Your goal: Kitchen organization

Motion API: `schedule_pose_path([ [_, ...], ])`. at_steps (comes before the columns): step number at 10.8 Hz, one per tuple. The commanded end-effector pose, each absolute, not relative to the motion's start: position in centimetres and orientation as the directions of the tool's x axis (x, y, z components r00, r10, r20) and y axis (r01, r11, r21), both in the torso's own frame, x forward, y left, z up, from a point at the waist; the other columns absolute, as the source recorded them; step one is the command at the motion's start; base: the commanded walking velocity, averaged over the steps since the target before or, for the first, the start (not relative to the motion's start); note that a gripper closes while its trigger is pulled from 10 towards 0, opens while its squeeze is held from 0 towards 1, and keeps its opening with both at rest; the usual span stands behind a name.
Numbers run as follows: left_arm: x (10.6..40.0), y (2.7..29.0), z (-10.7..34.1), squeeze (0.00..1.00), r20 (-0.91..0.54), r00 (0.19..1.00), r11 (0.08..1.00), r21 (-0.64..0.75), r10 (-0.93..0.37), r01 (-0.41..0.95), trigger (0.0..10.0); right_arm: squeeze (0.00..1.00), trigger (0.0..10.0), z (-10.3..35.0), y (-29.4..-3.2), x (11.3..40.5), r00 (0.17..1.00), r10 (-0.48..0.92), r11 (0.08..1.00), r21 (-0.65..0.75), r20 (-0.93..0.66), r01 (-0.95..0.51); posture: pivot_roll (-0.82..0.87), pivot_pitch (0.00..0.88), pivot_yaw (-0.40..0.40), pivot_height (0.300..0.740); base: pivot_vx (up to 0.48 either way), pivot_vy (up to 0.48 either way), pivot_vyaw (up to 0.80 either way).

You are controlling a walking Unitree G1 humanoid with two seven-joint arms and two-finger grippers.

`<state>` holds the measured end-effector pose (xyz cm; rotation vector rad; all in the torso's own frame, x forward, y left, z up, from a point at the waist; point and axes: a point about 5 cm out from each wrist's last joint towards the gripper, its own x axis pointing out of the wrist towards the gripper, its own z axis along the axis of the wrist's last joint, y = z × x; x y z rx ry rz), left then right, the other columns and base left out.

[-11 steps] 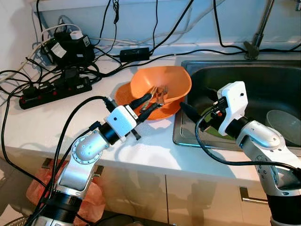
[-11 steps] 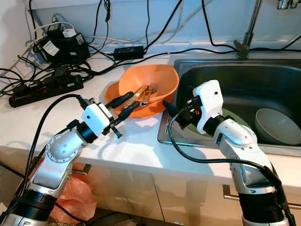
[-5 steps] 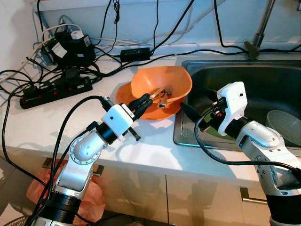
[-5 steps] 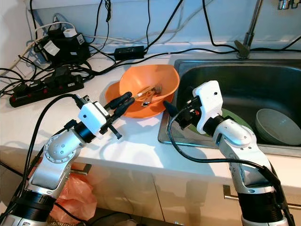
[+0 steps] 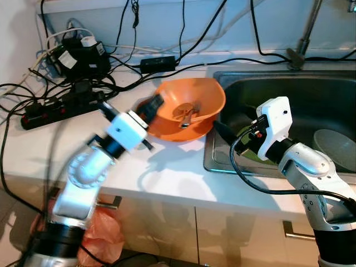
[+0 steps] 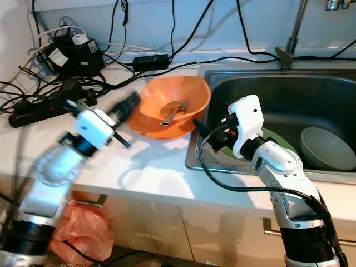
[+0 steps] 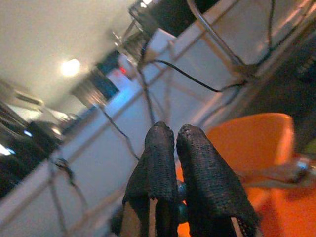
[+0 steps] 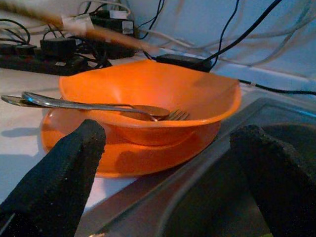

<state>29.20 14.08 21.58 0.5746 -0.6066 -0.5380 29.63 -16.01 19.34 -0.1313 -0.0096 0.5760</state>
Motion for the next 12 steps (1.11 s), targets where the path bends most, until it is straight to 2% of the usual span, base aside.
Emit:
schedule_pose_path([
  [1, 29.0, 14.3, 23.2, 0.00, 0.417, 0.674, 0.707, 0.670, -0.610, 0.225, 0.0, 0.00, 10.0, 20.1, -15.7, 29.9, 0.838, 0.546, 0.830, -0.143, 0.008, -0.540, 0.09, 0.026, 0.143, 0.740, 0.000, 0.000, 0.00],
  [3, 29.7, 14.5, 27.2, 0.00, 0.530, 0.629, 0.746, 0.654, -0.569, 0.124, 0.0, 0.00, 10.0, 20.2, -15.7, 30.1, 0.844, 0.535, 0.838, -0.138, 0.017, -0.528, 0.09, 0.024, 0.141, 0.740, 0.000, 0.000, 0.00],
  [4, 30.5, 14.9, 28.3, 0.00, 0.571, 0.650, 0.819, 0.556, -0.502, 0.144, 0.0, 0.00, 10.0, 20.2, -15.7, 30.2, 0.847, 0.531, 0.842, -0.133, 0.022, -0.523, 0.09, 0.023, 0.140, 0.740, 0.000, 0.000, 0.00],
  [5, 33.2, 16.1, 28.9, 0.00, 0.571, 0.761, 0.939, 0.055, -0.309, 0.339, 0.0, 0.00, 10.0, 20.4, -15.7, 30.6, 0.863, 0.503, 0.861, -0.111, 0.045, -0.496, 0.09, 0.022, 0.140, 0.740, 0.000, 0.000, 0.00],
  [6, 33.7, 16.0, 28.7, 0.00, 0.560, 0.775, 0.913, -0.076, -0.294, 0.402, 0.0, 0.00, 10.0, 20.7, -15.8, 30.8, 0.874, 0.481, 0.875, -0.091, 0.065, -0.475, 0.08, 0.022, 0.141, 0.740, 0.000, 0.000, 0.00],
  [7, 34.2, 15.3, 27.9, 0.00, 0.532, 0.793, 0.852, -0.229, -0.296, 0.472, 0.0, 0.00, 10.0, 21.1, -16.1, 31.2, 0.901, 0.420, 0.907, -0.019, 0.113, -0.420, 0.08, 0.022, 0.140, 0.740, 0.000, 0.000, 0.00],
  [8, 34.5, 14.3, 26.6, 0.00, 0.485, 0.828, 0.703, -0.482, -0.282, 0.523, 0.0, 0.00, 10.0, 21.7, -16.2, 31.8, 0.922, 0.352, 0.925, 0.093, 0.161, -0.369, 0.08, 0.023, 0.142, 0.740, 0.000, 0.000, 0.00],
  [9, 34.7, 13.8, 25.4, 0.00, 0.442, 0.865, 0.441, -0.744, -0.237, 0.501, 0.0, 0.00, 10.0, 21.9, -16.4, 32.2, 0.939, 0.292, 0.925, 0.197, 0.182, -0.326, 0.07, 0.024, 0.142, 0.740, 0.000, 0.000, 0.00],
  [10, 34.4, 13.1, 24.7, 0.00, 0.436, 0.859, 0.216, -0.842, -0.267, 0.495, 0.0, 0.00, 10.0, 21.7, -16.9, 32.8, 0.964, 0.200, 0.914, 0.321, 0.175, -0.248, 0.07, 0.027, 0.143, 0.740, 0.000, 0.000, 0.00],
  [12, 33.7, 11.8, 24.7, 0.00, 0.474, 0.815, 0.059, -0.852, -0.332, 0.520, 0.0, 0.00, 10.0, 21.7, -16.8, 33.6, 0.977, 0.124, 0.824, 0.532, 0.171, -0.197, 0.08, 0.029, 0.146, 0.740, 0.000, 0.000, 0.00],
])
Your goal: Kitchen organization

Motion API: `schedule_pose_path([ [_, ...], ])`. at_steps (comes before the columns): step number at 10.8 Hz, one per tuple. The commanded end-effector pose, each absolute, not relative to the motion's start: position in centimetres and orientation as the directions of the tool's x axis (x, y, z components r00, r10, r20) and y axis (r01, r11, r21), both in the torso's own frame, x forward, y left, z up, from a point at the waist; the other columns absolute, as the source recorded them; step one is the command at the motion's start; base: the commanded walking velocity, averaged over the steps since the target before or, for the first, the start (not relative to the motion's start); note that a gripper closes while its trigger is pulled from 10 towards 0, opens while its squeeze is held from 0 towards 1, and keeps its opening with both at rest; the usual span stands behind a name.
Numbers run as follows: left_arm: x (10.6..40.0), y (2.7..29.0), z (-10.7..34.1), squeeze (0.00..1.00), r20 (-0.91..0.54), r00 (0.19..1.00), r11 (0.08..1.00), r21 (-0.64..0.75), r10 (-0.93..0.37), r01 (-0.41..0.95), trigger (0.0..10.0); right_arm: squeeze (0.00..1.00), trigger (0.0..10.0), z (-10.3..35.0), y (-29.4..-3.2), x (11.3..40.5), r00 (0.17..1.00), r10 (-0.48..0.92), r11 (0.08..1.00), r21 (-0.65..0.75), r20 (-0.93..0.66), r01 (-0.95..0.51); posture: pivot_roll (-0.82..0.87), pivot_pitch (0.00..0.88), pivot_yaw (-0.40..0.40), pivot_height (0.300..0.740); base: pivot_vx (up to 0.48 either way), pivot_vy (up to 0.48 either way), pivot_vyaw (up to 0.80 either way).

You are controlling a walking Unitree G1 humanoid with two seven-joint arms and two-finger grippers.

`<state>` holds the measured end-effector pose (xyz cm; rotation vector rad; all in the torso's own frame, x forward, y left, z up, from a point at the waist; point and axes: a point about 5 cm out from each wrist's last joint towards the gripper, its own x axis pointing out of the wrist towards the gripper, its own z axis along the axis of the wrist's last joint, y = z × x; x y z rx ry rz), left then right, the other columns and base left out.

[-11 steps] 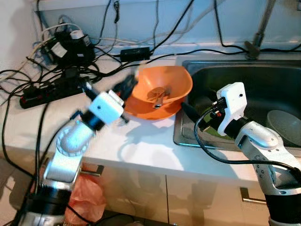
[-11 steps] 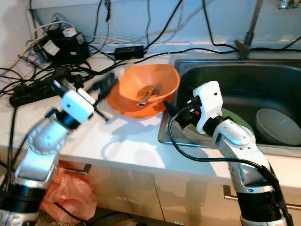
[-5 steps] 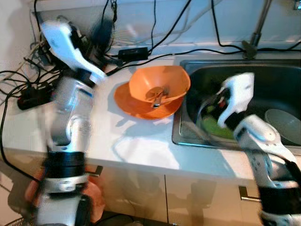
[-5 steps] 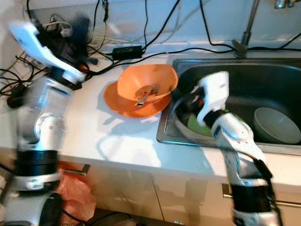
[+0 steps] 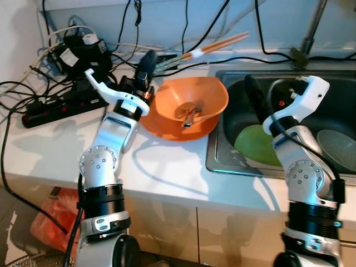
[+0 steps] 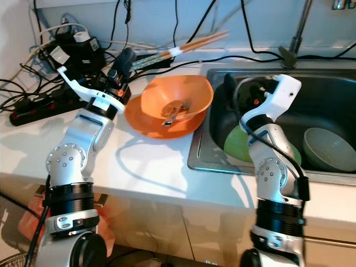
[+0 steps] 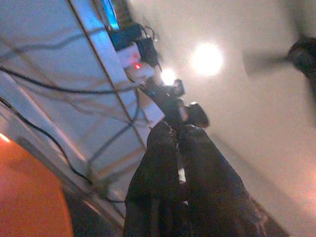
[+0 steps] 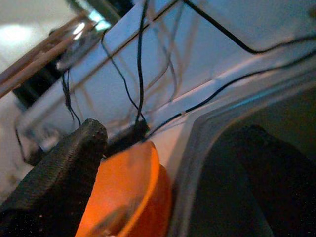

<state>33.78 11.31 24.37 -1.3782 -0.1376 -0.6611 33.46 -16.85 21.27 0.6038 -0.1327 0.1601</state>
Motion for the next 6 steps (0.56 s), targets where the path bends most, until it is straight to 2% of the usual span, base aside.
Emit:
schedule_pose_path([
  [1, 33.3, 11.1, 24.4, 0.00, 0.468, 0.799, 0.006, -0.862, -0.377, 0.507, 0.0, 0.00, 10.0, 21.9, -16.0, 33.9, 0.976, 0.123, 0.764, 0.611, 0.181, -0.209, 0.08, 0.030, 0.145, 0.740, 0.000, 0.000, 0.00],
  [2, 32.9, 10.4, 23.9, 0.00, 0.440, 0.797, -0.047, -0.884, -0.415, 0.464, 0.0, 0.00, 10.0, 22.3, -14.7, 34.2, 0.971, 0.142, 0.709, 0.665, 0.191, -0.235, 0.08, 0.031, 0.146, 0.740, 0.000, 0.000, 0.00],
  [6, 32.7, 10.6, 22.9, 0.00, 0.400, 0.825, -0.075, -0.911, -0.400, 0.406, 0.0, 0.00, 10.0, 23.4, -12.6, 33.6, 0.922, 0.276, 0.627, 0.677, 0.271, -0.387, 0.08, 0.026, 0.144, 0.740, 0.000, 0.000, 0.00],
])
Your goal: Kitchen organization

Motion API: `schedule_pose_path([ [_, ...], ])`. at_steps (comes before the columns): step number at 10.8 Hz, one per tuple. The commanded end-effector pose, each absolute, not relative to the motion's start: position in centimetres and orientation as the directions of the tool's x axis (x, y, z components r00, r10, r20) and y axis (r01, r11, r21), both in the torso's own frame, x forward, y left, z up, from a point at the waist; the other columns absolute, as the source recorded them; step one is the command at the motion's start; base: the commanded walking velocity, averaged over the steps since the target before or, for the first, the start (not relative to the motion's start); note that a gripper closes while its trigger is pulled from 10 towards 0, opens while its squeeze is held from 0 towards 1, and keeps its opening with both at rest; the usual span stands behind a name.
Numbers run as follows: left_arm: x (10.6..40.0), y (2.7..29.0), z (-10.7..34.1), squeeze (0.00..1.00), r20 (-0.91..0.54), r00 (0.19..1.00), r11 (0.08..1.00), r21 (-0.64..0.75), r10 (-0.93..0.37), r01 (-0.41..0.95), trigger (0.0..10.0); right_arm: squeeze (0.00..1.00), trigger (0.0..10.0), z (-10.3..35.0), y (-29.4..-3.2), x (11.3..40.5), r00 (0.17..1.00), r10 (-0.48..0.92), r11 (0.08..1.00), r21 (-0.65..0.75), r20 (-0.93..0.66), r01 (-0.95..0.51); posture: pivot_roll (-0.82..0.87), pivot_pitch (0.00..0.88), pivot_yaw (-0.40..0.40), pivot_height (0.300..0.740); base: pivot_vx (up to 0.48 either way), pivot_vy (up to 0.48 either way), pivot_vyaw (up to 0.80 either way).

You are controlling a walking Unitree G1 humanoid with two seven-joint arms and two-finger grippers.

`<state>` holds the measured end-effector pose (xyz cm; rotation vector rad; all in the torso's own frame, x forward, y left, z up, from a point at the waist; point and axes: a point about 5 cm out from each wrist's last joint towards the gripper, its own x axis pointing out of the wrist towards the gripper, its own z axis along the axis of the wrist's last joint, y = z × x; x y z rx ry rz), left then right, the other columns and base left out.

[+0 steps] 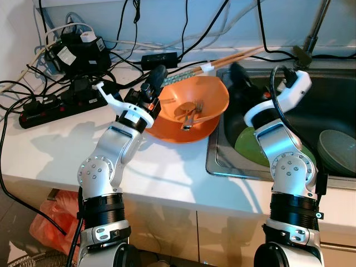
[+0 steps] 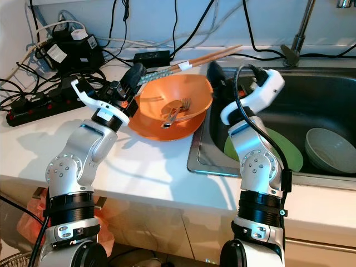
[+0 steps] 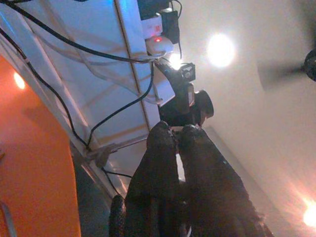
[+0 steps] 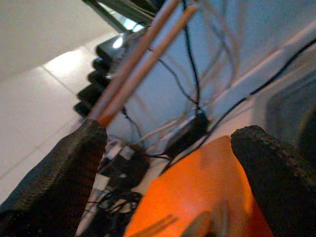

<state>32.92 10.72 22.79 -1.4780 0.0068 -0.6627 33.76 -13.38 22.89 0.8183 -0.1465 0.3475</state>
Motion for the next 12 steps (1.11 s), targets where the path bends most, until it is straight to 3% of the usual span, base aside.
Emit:
schedule_pose_path([
  [1, 32.8, 10.7, 22.8, 0.00, 0.389, 0.831, -0.066, -0.915, -0.398, 0.398, 0.0, 0.00, 10.0, 23.6, -12.3, 33.2, 0.898, 0.313, 0.585, 0.682, 0.311, -0.440, 0.08, 0.025, 0.145, 0.740, 0.000, 0.000, 0.00],
  [3, 32.7, 10.6, 22.7, 0.00, 0.374, 0.836, -0.058, -0.921, -0.402, 0.385, 0.0, 0.00, 10.0, 24.7, -11.3, 32.0, 0.821, 0.399, 0.494, 0.658, 0.409, -0.568, 0.08, 0.026, 0.148, 0.740, 0.000, 0.000, 0.00],
  [8, 31.9, 9.4, 23.3, 0.00, 0.410, 0.782, -0.118, -0.907, -0.470, 0.405, 0.0, 0.00, 10.0, 24.6, -10.3, 33.0, 0.816, 0.397, 0.456, 0.681, 0.420, -0.573, 0.08, 0.029, 0.152, 0.740, 0.000, 0.000, 0.00],
  [9, 31.9, 9.4, 23.1, 0.00, 0.398, 0.786, -0.113, -0.912, -0.473, 0.394, 0.0, 0.00, 0.0, 24.9, -10.1, 33.5, 0.813, 0.381, 0.443, 0.685, 0.441, -0.579, 0.09, 0.030, 0.154, 0.740, 0.000, 0.000, 0.00],
  [12, 31.8, 9.7, 22.9, 0.00, 0.389, 0.790, -0.106, -0.916, -0.473, 0.387, 0.0, 0.00, 0.0, 25.8, -10.3, 33.9, 0.799, 0.356, 0.425, 0.677, 0.485, -0.600, 0.09, 0.033, 0.152, 0.740, 0.000, 0.000, 0.00],
])
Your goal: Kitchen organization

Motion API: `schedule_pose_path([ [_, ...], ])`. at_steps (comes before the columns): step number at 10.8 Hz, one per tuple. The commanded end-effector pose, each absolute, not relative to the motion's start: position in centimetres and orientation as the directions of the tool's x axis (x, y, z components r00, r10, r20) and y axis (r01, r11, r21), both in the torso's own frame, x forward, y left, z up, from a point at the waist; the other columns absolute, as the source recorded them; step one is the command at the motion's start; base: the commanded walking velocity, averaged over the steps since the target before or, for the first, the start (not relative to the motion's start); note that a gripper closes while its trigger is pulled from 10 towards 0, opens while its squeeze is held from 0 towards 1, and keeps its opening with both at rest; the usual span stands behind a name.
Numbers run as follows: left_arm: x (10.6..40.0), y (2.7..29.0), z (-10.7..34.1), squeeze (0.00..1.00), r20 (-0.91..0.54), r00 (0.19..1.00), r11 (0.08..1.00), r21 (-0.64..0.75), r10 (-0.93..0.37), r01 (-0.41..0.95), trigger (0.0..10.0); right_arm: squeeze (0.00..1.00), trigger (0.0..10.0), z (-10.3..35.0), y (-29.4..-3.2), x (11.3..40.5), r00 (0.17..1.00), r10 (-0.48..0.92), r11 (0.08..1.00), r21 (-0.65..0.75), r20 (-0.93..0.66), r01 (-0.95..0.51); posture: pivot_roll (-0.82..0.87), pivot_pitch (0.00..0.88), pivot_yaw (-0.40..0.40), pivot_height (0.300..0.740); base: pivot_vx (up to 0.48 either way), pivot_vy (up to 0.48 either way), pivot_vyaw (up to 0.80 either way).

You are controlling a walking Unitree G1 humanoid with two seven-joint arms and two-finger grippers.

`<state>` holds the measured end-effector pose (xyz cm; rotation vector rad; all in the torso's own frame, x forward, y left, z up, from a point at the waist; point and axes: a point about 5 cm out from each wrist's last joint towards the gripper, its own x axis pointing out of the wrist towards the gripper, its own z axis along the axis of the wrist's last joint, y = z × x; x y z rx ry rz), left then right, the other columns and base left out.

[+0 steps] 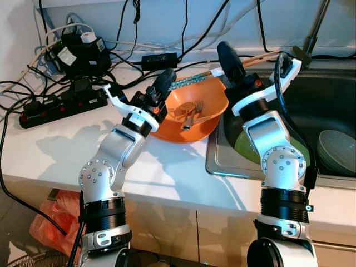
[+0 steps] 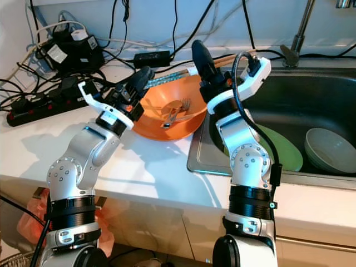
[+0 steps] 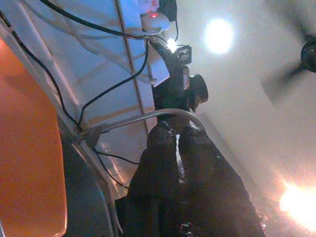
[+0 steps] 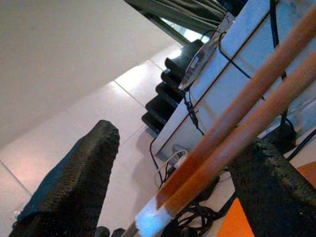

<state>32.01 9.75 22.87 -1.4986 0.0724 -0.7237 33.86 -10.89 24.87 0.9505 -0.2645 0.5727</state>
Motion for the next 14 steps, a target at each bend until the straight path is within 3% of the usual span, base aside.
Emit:
schedule_pose_path([
  [1, 31.89, 9.89, 22.80, 0.00, 0.381, 0.798, -0.104, -0.920, -0.467, 0.378, 0.0, 0.00, 0.0, 26.04, -10.51, 34.00, 0.796, 0.346, 0.424, 0.674, 0.497, -0.605, 0.09, 0.036, 0.150, 0.740, 0.000, 0.000, 0.00],
  [12, 31.90, 9.52, 22.43, 0.00, 0.345, 0.800, -0.072, -0.931, -0.492, 0.357, 0.0, 0.00, 0.0, 26.49, -10.69, 34.15, 0.791, 0.334, 0.424, 0.668, 0.513, -0.612, 0.09, 0.032, 0.152, 0.740, 0.000, 0.000, 0.00],
  [13, 31.79, 9.17, 22.43, 0.00, 0.334, 0.788, -0.051, -0.931, -0.518, 0.361, 6.3, 0.00, 0.0, 26.49, -10.77, 34.19, 0.794, 0.329, 0.427, 0.670, 0.510, -0.608, 0.09, 0.033, 0.153, 0.740, 0.000, 0.000, 0.00],
  [14, 31.94, 9.06, 22.26, 0.00, 0.306, 0.787, 0.001, -0.932, -0.537, 0.363, 10.0, 0.00, 0.0, 26.50, -10.81, 34.21, 0.795, 0.328, 0.428, 0.670, 0.510, -0.607, 0.09, 0.034, 0.152, 0.740, 0.000, 0.000, 0.00],
])
